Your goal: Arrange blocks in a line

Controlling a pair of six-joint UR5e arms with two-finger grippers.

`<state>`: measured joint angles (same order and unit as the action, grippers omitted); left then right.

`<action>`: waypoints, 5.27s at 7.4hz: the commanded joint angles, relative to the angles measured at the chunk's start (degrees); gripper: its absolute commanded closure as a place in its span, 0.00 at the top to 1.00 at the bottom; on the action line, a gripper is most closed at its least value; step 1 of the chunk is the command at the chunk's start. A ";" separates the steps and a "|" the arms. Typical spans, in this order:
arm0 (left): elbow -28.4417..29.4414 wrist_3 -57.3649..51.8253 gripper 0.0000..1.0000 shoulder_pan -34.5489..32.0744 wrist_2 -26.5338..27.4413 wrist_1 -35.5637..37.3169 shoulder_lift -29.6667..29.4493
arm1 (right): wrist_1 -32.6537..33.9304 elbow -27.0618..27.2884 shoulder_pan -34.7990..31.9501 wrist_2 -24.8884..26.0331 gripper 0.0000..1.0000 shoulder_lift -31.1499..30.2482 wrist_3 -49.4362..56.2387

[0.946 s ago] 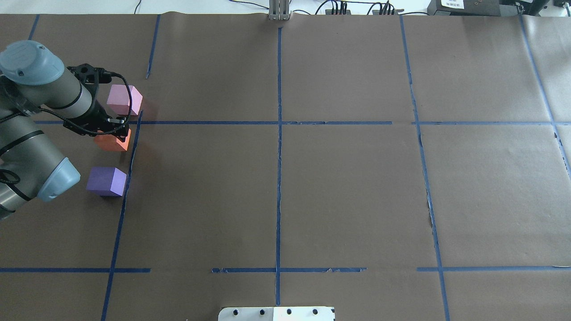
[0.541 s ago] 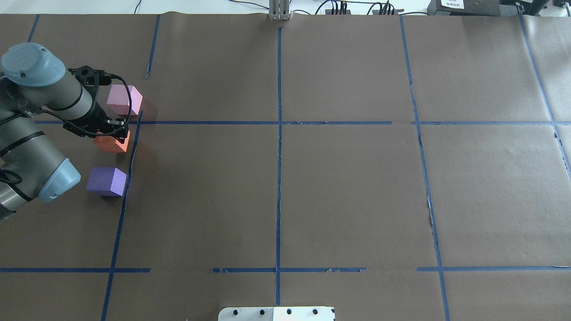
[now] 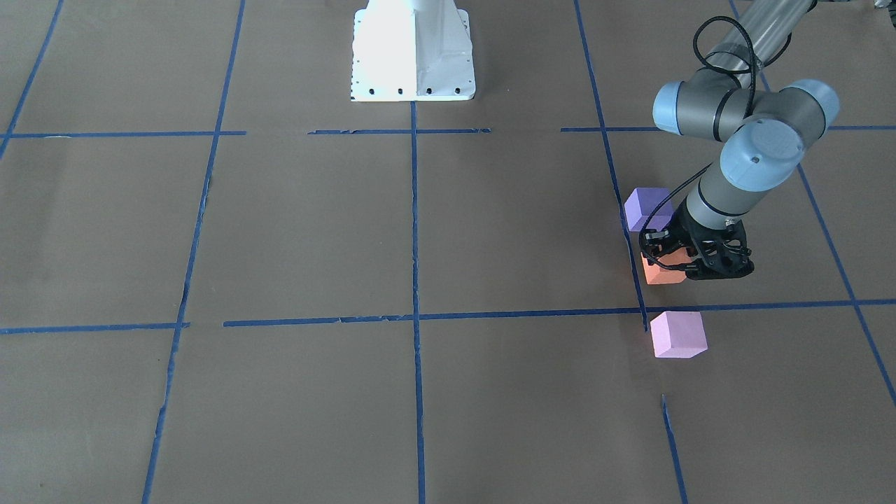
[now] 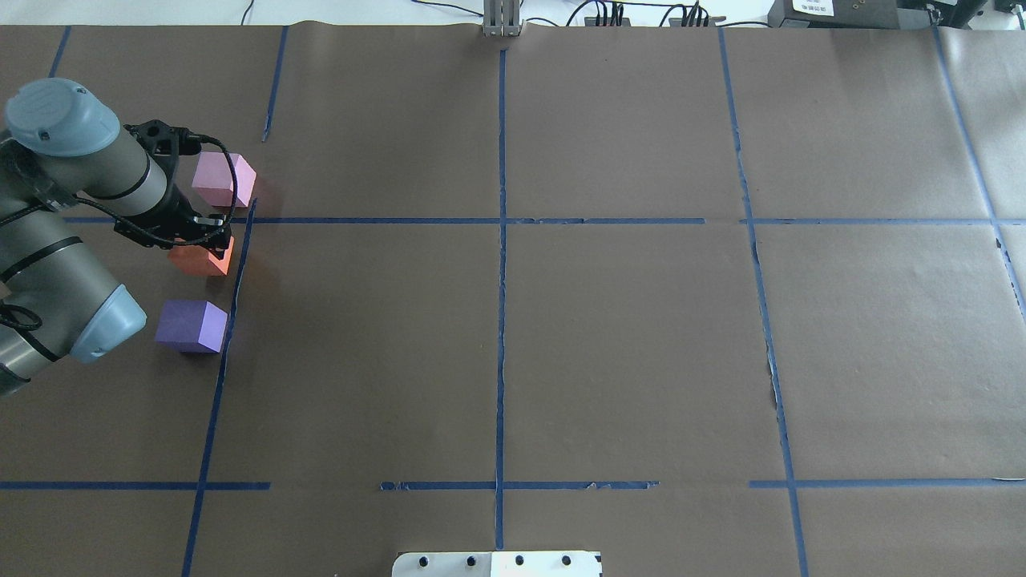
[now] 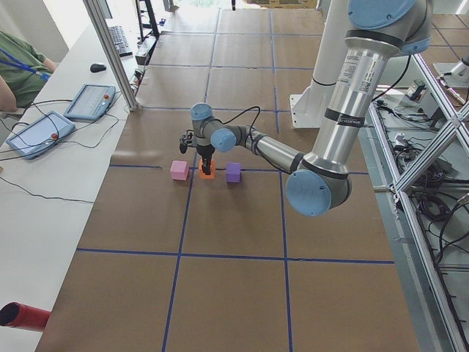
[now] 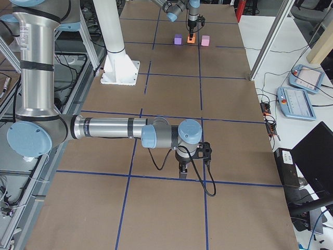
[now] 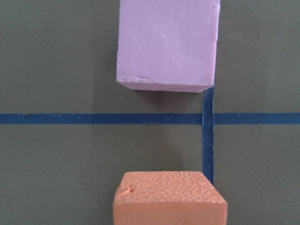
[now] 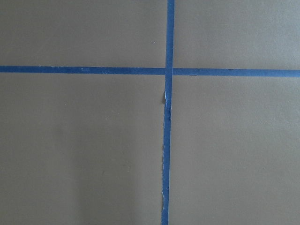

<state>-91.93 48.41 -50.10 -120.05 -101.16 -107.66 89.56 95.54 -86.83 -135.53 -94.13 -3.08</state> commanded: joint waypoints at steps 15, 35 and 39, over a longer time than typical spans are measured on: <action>-12.67 -38.32 1.00 -24.65 -4.53 13.01 0.68 | 0.00 0.00 0.08 0.00 1.00 0.00 0.00; 2.81 -49.99 1.00 -39.72 -12.40 12.22 14.85 | 0.00 0.00 0.08 0.00 1.00 0.00 0.00; 2.72 -50.08 1.00 -39.72 -12.40 12.22 14.85 | 0.00 0.00 0.08 0.00 1.00 0.00 0.00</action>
<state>-89.18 -1.60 -89.82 -132.41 -88.95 -92.81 89.56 95.54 -86.82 -135.53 -94.16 -3.07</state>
